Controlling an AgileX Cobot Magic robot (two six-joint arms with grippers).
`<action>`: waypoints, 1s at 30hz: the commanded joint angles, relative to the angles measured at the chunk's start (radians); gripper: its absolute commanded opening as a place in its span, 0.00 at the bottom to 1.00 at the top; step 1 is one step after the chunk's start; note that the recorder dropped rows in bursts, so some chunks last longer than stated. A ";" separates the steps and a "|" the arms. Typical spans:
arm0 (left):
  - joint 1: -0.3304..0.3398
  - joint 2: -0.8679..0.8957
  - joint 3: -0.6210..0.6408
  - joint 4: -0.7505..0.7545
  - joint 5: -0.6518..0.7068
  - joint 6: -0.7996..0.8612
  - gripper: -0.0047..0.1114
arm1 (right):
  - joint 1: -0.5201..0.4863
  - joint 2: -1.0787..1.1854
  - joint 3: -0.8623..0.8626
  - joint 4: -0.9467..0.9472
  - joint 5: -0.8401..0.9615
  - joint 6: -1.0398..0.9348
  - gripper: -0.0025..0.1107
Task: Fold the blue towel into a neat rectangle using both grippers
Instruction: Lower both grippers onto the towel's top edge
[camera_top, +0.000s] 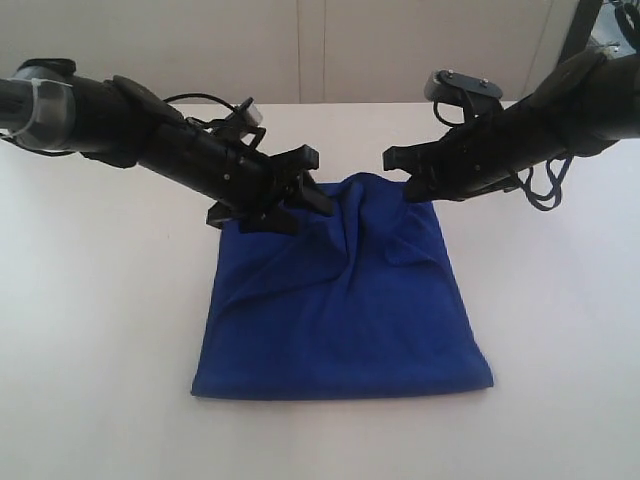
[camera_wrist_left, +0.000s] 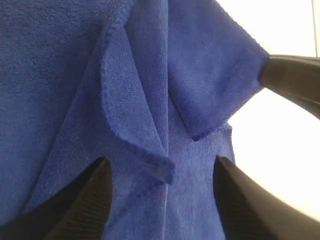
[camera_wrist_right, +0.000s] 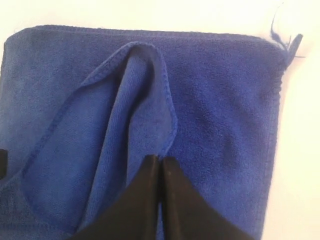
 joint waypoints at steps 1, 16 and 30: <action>-0.005 0.028 -0.022 -0.054 0.031 -0.006 0.59 | -0.007 0.000 0.000 0.000 -0.006 0.001 0.02; -0.005 0.075 -0.024 -0.108 0.029 -0.006 0.56 | -0.007 0.000 0.000 0.000 -0.011 0.001 0.02; -0.003 0.075 -0.024 -0.078 0.022 -0.006 0.07 | -0.007 0.000 0.000 0.000 -0.006 0.001 0.02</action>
